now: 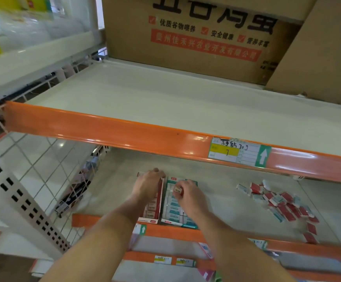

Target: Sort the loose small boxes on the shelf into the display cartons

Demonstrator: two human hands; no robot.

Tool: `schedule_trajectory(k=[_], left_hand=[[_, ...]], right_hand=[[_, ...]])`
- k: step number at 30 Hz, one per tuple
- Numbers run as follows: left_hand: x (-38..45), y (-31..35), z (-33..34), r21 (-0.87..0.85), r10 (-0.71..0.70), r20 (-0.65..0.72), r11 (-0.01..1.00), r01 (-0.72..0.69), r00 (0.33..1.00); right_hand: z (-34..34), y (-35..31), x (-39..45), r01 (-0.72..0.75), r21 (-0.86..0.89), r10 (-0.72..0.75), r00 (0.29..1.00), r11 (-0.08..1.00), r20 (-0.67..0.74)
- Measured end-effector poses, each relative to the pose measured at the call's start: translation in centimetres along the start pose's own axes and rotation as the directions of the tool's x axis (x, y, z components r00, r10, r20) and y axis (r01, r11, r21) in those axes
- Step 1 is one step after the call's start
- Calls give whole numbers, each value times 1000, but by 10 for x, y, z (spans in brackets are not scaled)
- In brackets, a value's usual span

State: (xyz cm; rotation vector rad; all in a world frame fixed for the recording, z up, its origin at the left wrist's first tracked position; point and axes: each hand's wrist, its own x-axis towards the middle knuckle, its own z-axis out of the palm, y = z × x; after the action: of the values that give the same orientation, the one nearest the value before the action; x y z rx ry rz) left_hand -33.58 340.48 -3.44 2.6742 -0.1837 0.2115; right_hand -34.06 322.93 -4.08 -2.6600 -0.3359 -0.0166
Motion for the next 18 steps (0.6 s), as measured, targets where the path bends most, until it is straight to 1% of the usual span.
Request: schedule_trajectory(k=[7,10,15,18], left_hand=[[-26,-35,-19,56,-111,-11,992,111,994],[-36,-43,-24,83,-108,-18,991,109,994],[-51,-50,-28,44,-124,-14,991,124,992],[-58,-54,-29,24,-150,-8,988,150,989]], right_hand=[[14,-42,4,95,29,-97,992,995,82],[18,-55,2,96,48,-101,988,994,113],[30,-76,-5,119,70,-129,978,990,162],[39,-88,-7,169,50,-175,972,984,157]])
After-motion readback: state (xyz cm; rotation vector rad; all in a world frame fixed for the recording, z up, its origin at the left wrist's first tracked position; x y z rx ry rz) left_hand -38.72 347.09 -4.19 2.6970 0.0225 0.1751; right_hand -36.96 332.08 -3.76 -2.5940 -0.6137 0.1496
